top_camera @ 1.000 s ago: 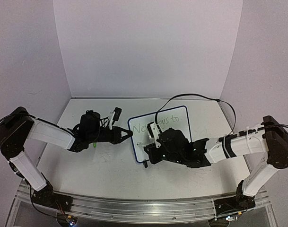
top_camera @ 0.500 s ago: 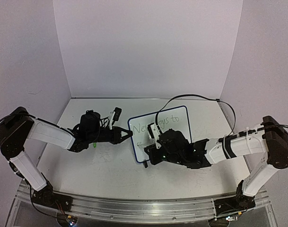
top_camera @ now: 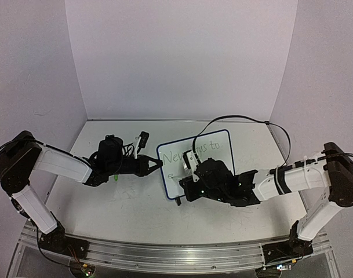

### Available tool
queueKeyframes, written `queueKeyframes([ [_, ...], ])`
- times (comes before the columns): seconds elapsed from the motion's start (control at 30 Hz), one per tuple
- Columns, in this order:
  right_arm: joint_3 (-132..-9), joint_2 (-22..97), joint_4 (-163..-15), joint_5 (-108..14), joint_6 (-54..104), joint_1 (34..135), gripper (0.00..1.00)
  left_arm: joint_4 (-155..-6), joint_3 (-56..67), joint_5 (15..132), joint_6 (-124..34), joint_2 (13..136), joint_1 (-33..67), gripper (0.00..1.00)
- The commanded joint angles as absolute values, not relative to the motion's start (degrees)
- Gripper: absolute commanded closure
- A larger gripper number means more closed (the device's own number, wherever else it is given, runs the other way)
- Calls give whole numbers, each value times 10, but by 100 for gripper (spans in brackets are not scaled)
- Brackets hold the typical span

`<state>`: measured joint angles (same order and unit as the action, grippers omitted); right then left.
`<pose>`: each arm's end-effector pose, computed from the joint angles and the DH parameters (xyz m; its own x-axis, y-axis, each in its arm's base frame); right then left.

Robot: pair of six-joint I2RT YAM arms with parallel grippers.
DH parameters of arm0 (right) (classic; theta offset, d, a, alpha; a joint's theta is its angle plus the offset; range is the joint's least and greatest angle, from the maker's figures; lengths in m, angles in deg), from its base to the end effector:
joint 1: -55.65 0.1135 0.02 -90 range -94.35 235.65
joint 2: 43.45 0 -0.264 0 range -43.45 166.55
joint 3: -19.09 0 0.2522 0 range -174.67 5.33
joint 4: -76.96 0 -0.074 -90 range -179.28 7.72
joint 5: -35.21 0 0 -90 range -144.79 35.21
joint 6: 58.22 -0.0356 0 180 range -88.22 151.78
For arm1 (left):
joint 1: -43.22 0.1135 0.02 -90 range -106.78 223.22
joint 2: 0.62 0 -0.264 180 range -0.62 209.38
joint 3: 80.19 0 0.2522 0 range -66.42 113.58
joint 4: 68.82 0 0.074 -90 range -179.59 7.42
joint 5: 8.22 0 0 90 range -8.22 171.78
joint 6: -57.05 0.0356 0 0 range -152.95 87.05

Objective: Write a sentence on the whiteboard

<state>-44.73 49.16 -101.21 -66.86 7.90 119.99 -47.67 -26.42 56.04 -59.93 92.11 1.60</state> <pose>0.1568 0.3093 0.2003 -0.5270 -0.1827 -0.8300 -0.6455 0.7214 0.2510 0.2362 -0.2305 0.1862 -0.6154 0.0001 -0.7882 0.7049 0.4475 -0.5503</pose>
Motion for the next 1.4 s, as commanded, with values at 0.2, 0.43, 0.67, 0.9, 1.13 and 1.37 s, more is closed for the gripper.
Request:
queueKeyframes([
  [0.2,-428,440,-1037,-677,96,1196,100,-493,-264,557,-585,915,10,100],
  [0.43,-436,455,-1038,-691,99,1194,100,-493,-265,556,-584,913,10,100],
  [0.67,-448,470,-1038,-703,100,1192,100,-494,-266,557,-585,911,10,100],
  [0.9,-453,476,-1040,-699,105,1191,100,-494,-263,556,-583,913,10,100],
  [1.13,-459,483,-1044,-697,111,1191,100,-495,-264,555,-583,912,10,100],
  [1.37,-460,490,-1041,-702,104,1190,100,-495,-263,555,-583,912,10,100],
])
